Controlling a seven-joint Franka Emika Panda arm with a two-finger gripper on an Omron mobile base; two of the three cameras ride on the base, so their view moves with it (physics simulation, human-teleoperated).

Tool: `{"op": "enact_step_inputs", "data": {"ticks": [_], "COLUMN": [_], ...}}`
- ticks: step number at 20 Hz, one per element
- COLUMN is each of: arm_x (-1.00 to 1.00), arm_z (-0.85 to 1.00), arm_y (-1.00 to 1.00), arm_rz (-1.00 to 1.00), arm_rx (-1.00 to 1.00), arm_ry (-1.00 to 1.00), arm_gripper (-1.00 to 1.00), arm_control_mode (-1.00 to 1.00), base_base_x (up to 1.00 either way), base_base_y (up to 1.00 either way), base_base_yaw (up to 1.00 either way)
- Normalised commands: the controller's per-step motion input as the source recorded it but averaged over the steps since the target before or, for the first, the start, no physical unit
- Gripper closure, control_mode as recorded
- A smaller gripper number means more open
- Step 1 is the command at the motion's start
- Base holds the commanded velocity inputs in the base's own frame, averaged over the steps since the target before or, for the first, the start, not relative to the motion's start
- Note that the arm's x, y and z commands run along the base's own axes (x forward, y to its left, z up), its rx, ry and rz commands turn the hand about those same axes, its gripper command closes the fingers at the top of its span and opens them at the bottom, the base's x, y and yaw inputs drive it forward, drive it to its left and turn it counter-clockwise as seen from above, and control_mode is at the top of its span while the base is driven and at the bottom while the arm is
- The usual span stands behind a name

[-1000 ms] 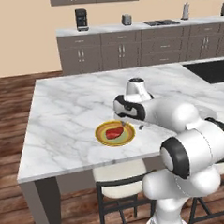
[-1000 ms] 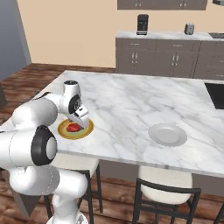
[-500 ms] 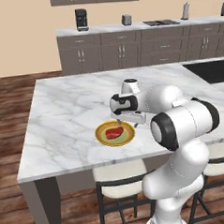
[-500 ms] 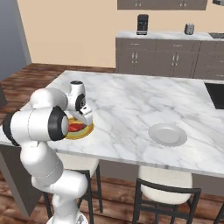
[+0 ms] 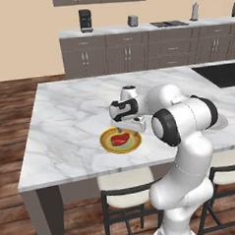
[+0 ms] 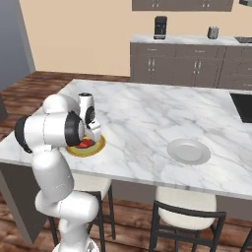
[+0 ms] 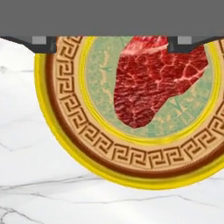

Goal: Transport the steak and lemon to the fridge. Place the steak on the rack containing meat and place the lemon on the rack containing the vegetable, ensuring meats and vegetables are on different racks.

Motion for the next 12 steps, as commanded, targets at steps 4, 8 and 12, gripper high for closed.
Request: {"op": "enact_step_inputs", "data": {"ticks": [4, 8, 12], "arm_x": [0.32, 0.18, 0.01], "arm_z": [-0.27, -0.2, -0.11], "arm_y": [0.01, 0.0, 0.0], "arm_rz": [-0.06, -0.06, -0.06], "arm_rx": [0.0, 0.0, 0.0], "arm_ry": [0.0, 0.0, 0.0], "arm_gripper": [-1.0, -1.0, -1.0], "arm_control_mode": [-1.0, -1.0, -1.0], "base_base_x": [0.0, 0.0, 0.0], "base_base_y": [0.0, 0.0, 0.0], "base_base_yaw": [0.0, 0.0, 0.0]}}
